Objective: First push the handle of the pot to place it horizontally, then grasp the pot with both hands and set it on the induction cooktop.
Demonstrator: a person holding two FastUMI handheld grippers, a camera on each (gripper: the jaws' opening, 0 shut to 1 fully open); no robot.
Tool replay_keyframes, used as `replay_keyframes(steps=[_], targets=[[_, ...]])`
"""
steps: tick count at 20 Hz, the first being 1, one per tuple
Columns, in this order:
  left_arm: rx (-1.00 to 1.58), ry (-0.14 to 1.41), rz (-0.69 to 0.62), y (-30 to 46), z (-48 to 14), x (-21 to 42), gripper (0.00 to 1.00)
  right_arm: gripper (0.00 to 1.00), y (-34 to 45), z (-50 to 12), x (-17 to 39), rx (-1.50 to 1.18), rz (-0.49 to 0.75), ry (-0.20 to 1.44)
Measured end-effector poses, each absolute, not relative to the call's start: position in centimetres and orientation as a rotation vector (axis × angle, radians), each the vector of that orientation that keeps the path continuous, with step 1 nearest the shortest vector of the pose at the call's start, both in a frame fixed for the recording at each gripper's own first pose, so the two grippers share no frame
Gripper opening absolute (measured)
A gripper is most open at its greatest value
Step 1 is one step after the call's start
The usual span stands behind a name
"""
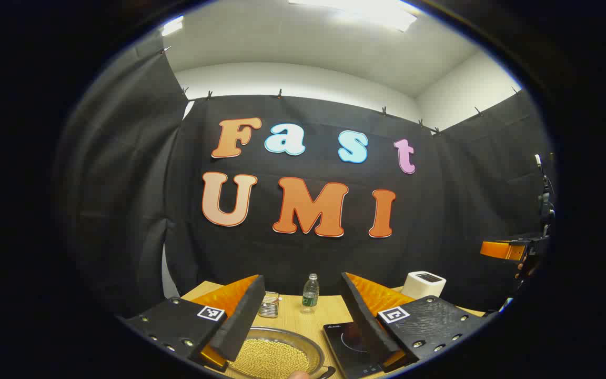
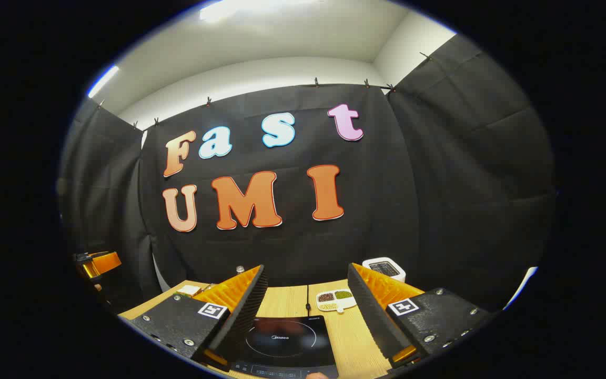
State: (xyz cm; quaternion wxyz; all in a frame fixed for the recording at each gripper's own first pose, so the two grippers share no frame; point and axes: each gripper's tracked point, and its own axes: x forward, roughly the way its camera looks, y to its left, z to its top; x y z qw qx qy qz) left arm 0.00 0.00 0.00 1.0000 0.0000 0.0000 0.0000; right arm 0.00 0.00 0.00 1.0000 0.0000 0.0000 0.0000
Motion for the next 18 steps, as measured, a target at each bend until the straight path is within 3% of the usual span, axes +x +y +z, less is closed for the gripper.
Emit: replay_keyframes(steps=[2,4,5,6,11,18], targets=[[0.013,-0.002,-0.004,-0.3,0.2,0.0,0.90,1.00,-0.1,0.2,0.0,0.016,0.000,0.002],[0.011,-0.006,-0.022,-1.0,0.3,0.0,0.90,0.96,-0.4,0.4,-0.1,0.031,-0.001,-0.005],[0.007,-0.006,-0.028,-1.1,0.3,0.0,0.89,1.00,-0.4,0.6,-0.2,0.028,0.000,-0.013],[0.005,-0.003,-0.027,-1.1,0.2,0.0,0.89,0.95,-0.5,0.6,-0.2,0.017,-0.005,-0.018],[-0.001,-0.001,-0.004,-0.4,0.2,0.1,0.90,0.95,-0.3,0.8,-0.5,-0.029,-0.006,-0.035],[0.006,-0.009,-0.009,-0.4,0.3,-0.3,0.90,1.00,0.2,0.6,-0.8,-0.040,0.006,-0.034]])
